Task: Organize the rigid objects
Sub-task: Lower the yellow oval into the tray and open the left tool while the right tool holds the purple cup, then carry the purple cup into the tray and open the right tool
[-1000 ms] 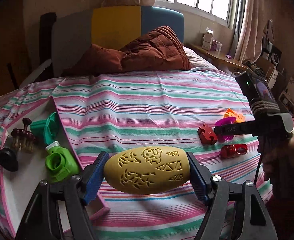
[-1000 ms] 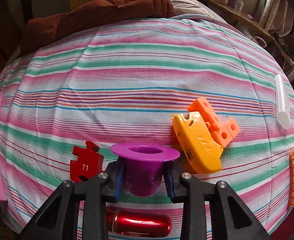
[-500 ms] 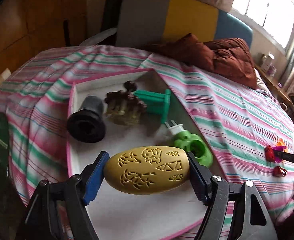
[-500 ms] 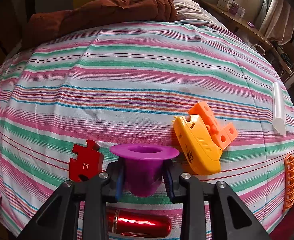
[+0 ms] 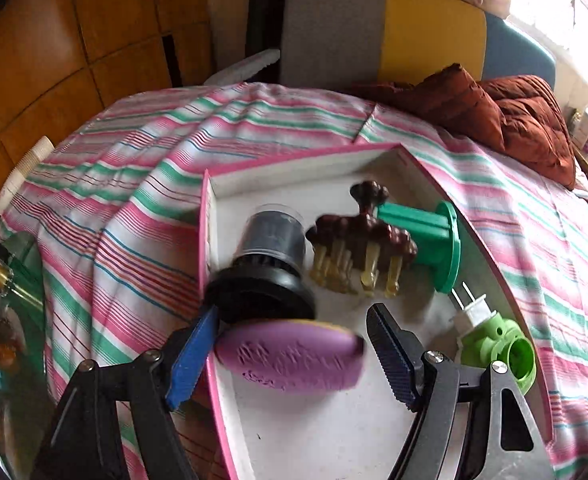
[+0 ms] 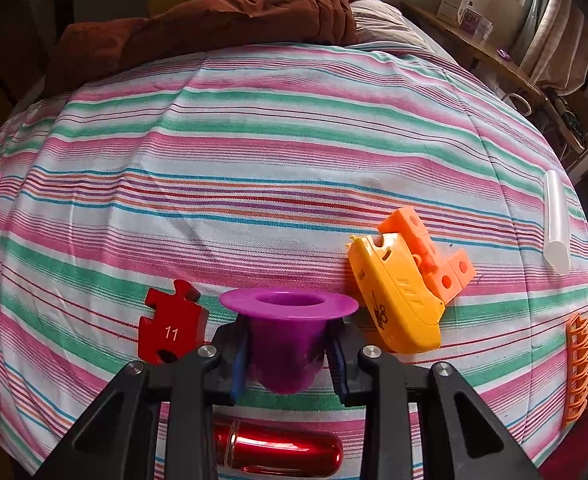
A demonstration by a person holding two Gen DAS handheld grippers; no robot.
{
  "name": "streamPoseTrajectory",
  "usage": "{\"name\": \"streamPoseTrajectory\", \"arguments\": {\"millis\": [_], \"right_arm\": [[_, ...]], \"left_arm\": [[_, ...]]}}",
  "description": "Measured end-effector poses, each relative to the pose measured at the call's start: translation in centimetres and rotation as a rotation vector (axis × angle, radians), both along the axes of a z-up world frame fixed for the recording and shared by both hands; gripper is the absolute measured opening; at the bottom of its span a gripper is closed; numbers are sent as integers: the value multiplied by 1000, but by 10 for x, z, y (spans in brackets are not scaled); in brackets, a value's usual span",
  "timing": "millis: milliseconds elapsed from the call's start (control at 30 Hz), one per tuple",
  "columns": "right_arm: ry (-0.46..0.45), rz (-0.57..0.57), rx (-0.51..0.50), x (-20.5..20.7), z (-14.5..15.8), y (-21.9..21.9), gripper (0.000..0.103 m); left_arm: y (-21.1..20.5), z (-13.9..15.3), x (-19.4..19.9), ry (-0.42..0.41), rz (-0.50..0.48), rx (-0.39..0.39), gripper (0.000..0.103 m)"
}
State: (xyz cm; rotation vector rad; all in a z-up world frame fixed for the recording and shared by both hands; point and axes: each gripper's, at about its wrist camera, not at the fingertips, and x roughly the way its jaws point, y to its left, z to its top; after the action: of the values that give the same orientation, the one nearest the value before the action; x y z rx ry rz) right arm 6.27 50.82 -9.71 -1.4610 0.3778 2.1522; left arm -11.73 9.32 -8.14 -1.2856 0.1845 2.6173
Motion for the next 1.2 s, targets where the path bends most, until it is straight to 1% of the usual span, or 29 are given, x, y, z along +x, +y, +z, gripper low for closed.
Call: {"name": "streamPoseTrajectory", "arguments": {"millis": [133,233,300,400,467,533,700,800,900,1000,1100,1200], "right_arm": [[-3,4,9,-1,0,-2,32],[-5,8,18,-2,1,-3,32],[-4,7,21,-2,2,-4,32],[8,3,39,-3,5,-4,32],[44,3,53,-2,12,-4,32],[92,4,42,0,20,-5,32],[195,69,-3,-5,40,-25,32],[250,145,-39,-16,54,-57,32],[274,282,-48,-36,68,-104,32],[309,427,-58,-54,85,-160,32],[322,551,-79,-72,93,-213,32],[308,662,-92,-91,92,-258,32]], "left_arm": [[-4,15,9,52,1,11,77],[-9,28,20,96,5,12,81],[-13,36,29,110,7,26,82],[-18,43,41,110,-4,48,83],[-21,45,49,110,-10,56,83],[-24,46,55,102,-10,60,84],[-31,47,66,85,-4,75,84],[-36,45,72,78,2,82,84],[-44,44,74,71,14,90,84],[-54,44,75,72,38,99,84],[-65,43,75,70,62,115,84],[-76,42,75,68,84,121,84]]}}
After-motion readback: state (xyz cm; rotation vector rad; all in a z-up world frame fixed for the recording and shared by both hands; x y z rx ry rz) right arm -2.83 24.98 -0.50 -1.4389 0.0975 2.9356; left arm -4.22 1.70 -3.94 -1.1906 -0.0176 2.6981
